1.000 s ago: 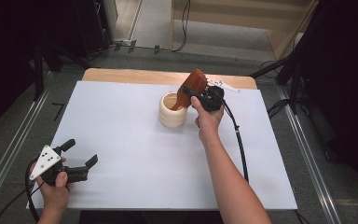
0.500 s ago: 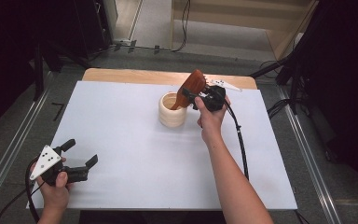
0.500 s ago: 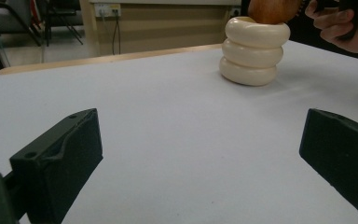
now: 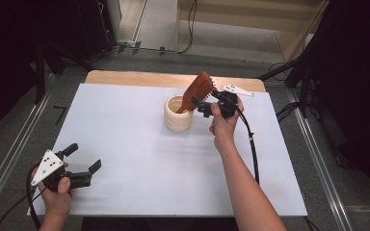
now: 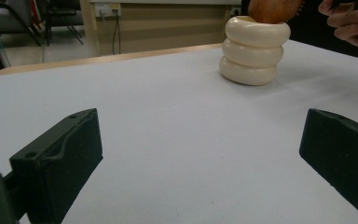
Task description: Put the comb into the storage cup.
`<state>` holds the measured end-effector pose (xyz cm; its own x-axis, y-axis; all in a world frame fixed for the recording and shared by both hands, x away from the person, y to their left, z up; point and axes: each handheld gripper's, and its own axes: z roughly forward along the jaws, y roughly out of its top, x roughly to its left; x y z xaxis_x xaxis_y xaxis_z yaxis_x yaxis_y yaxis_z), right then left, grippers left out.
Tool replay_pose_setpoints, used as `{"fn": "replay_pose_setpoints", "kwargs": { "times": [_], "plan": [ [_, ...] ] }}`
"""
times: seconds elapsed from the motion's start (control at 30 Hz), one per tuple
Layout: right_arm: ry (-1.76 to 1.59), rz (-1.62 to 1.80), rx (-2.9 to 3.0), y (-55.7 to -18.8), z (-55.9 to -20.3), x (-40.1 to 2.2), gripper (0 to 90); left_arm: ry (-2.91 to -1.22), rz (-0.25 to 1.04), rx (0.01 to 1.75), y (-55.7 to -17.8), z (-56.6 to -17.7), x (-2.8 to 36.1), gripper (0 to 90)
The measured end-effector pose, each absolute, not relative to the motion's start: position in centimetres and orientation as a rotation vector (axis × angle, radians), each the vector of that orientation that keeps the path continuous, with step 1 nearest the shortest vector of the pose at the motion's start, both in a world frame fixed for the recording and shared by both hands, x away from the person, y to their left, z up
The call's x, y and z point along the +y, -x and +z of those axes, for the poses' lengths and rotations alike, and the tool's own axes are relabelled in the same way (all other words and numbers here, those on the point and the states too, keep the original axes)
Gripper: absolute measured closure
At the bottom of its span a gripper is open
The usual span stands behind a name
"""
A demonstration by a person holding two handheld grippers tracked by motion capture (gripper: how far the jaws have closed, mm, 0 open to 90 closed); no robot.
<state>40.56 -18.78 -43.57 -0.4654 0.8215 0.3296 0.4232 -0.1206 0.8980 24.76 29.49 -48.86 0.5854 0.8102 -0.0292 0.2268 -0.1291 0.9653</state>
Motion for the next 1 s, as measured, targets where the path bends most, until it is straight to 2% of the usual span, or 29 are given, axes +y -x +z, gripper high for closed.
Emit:
{"fn": "replay_pose_setpoints", "kwargs": {
  "times": [1.0],
  "plan": [
    [-1.225, 1.572, 1.867, -36.0, -43.6, -21.3, 0.0, -1.670, 0.635, 0.875, -24.7, -48.9, 29.4, 0.0]
  ]
}}
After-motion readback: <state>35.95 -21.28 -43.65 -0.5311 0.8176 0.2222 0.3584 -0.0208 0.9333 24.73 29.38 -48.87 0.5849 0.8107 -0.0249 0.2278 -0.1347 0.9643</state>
